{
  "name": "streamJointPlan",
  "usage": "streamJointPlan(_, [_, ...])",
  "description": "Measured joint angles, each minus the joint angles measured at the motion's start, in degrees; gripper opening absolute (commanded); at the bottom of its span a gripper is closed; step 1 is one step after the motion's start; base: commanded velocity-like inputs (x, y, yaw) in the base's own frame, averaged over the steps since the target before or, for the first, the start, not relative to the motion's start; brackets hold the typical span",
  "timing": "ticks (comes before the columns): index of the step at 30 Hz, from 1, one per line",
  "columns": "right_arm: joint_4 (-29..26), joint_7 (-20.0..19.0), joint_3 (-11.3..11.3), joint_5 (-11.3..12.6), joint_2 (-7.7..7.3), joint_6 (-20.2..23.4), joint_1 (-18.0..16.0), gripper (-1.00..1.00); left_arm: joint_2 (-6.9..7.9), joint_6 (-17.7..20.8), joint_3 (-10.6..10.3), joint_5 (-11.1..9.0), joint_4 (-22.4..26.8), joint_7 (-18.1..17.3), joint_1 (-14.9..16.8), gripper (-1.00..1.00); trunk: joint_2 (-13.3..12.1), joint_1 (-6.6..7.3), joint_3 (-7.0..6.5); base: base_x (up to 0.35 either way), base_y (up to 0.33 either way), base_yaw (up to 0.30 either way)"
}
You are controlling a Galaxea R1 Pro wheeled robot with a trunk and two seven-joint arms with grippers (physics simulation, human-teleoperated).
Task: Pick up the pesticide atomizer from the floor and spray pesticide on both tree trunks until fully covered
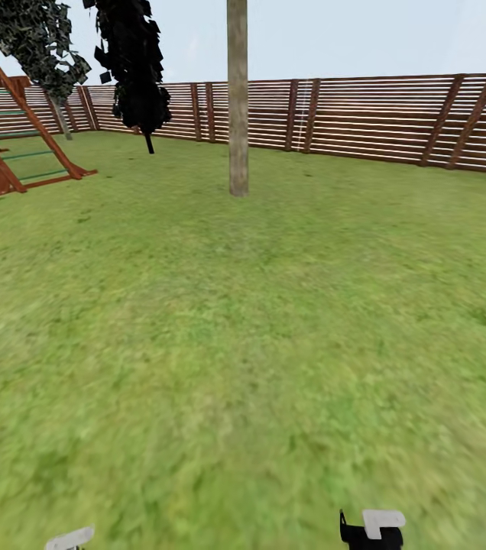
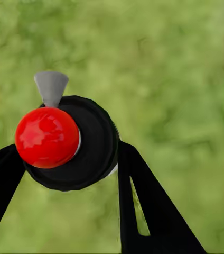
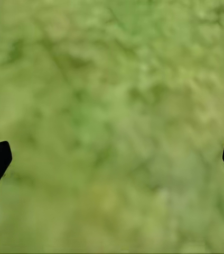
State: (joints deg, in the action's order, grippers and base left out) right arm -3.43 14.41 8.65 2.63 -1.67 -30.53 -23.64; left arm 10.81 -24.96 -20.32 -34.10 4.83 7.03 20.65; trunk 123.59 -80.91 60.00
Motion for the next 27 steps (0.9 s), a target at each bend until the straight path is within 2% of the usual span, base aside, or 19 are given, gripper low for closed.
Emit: streamJointPlan(27, [0.0, 0.0, 0.0, 0.0, 0.0, 0.0, 0.0, 1.0, 0.0, -0.1, 0.0, 0.0, 0.0, 0.0, 0.0, -1.0, 0.0, 0.0, 0.0, 0.336, 0.0, 0.0])
